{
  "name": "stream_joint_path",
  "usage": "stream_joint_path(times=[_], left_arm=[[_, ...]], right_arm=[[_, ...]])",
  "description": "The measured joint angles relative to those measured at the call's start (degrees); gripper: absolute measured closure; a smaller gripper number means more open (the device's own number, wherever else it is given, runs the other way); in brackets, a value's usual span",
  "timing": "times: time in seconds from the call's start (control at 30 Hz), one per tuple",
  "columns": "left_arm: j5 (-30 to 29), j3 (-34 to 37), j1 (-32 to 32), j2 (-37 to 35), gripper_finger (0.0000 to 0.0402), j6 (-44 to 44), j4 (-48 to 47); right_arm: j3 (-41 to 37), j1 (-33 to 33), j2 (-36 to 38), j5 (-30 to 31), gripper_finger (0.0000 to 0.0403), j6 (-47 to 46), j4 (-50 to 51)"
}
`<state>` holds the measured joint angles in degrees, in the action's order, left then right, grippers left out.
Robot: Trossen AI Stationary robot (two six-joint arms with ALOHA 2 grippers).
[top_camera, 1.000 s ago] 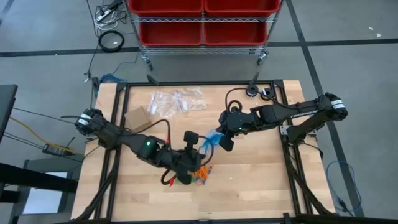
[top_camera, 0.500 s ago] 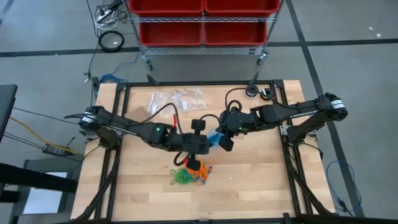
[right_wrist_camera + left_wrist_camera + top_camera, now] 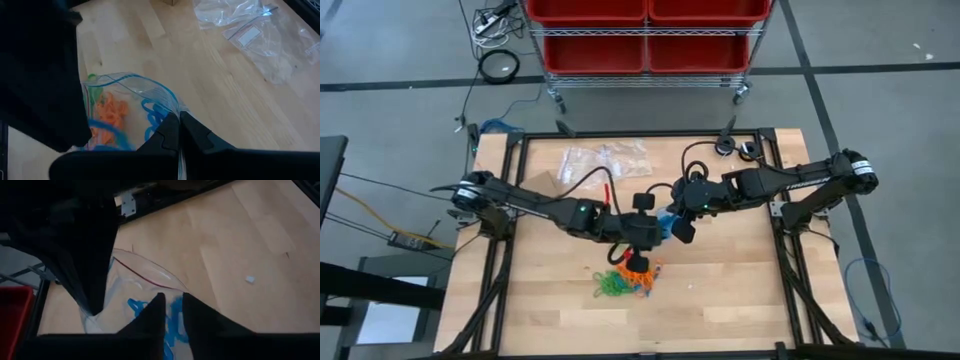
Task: Sort rubber bands
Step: Put the blue rubber band into the transparent zip bag
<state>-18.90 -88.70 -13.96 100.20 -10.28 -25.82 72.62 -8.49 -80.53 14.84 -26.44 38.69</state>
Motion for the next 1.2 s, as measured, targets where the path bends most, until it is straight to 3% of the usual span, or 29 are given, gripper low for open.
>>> stream_joint_path(times=[0.27, 0.53, 0.63, 0.8, 1.0, 1.2], left_arm=[[-0.96, -0.05, -1.25, -1.26, 0.0259, 4.11, -2.86], [-0.91, -0.08, -7.8, -1.46, 0.0254, 11.6, -15.98], [-0.89, 2.77, -9.82, -1.37, 0.0255, 15.22, -16.87], [1.49, 12.48, -11.66, -1.2, 0.0255, 20.73, -10.14], [9.76, 25.88, -12.49, -1.15, 0.0259, 23.88, 8.04], [12.96, 33.0, -12.7, -1.16, 0.0285, 23.96, 16.22]], right_arm=[[0.0, -0.03, 0.0, 0.01, 0.0403, 0.02, 0.44], [0.0, -0.22, 0.0, -0.01, 0.0403, 0.02, 0.9], [0.0, -0.24, 0.0, 0.02, 0.0403, -0.04, 0.85], [0.0, -0.42, 0.0, 0.02, 0.0403, -0.51, 0.57], [0.0, -0.55, 0.0, -0.03, 0.0403, -0.83, 0.58], [0.0, -0.3, 0.0, -0.01, 0.0403, -0.83, 0.57]])
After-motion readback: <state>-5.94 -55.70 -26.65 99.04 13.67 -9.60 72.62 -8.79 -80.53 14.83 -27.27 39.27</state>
